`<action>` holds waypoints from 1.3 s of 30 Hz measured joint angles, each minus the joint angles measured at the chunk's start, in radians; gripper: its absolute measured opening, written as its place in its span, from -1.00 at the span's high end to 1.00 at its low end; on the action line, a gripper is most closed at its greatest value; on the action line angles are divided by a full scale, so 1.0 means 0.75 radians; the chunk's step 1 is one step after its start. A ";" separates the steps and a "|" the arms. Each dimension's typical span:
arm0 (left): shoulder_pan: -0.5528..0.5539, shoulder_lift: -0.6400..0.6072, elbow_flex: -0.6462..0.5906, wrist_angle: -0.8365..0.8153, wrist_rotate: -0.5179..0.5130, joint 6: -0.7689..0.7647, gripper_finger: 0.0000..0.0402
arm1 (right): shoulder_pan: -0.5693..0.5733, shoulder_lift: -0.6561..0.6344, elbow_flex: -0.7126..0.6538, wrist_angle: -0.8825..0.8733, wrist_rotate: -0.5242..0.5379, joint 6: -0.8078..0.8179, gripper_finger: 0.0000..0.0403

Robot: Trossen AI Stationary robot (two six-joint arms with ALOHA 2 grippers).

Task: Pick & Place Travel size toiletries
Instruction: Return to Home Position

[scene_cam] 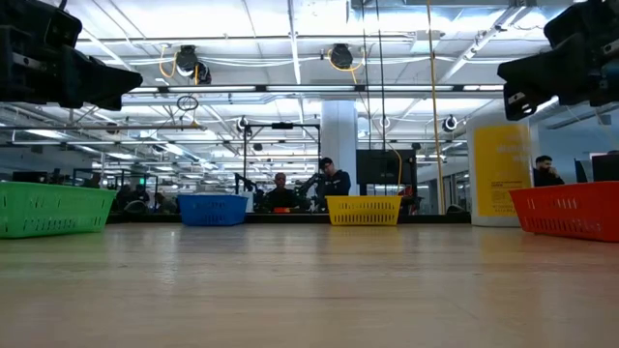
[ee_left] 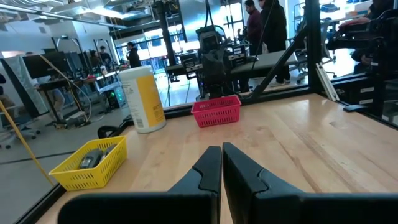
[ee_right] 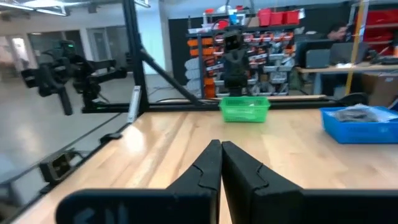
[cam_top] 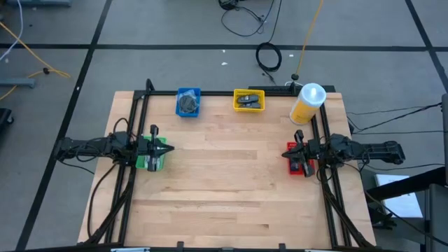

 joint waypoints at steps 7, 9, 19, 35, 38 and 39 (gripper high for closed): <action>0.000 0.000 0.000 -0.001 0.000 0.000 0.92 | -0.056 0.000 0.001 -0.005 0.000 -0.017 0.98; 0.000 0.000 0.000 -0.001 0.001 0.000 0.92 | -0.056 0.000 0.001 -0.005 -0.001 -0.017 0.98; 0.000 0.000 0.000 -0.002 0.001 0.000 0.92 | -0.055 0.028 0.001 0.061 -0.006 -0.018 0.98; 0.000 0.000 0.000 -0.002 0.001 0.001 0.92 | -0.055 0.028 0.001 0.070 -0.004 -0.018 0.98; 0.000 0.000 0.000 -0.002 0.001 0.001 0.92 | -0.055 0.028 0.001 0.070 -0.004 -0.018 0.98; 0.000 0.000 0.000 -0.002 0.001 0.001 0.92 | -0.055 0.028 0.001 0.070 -0.004 -0.018 0.98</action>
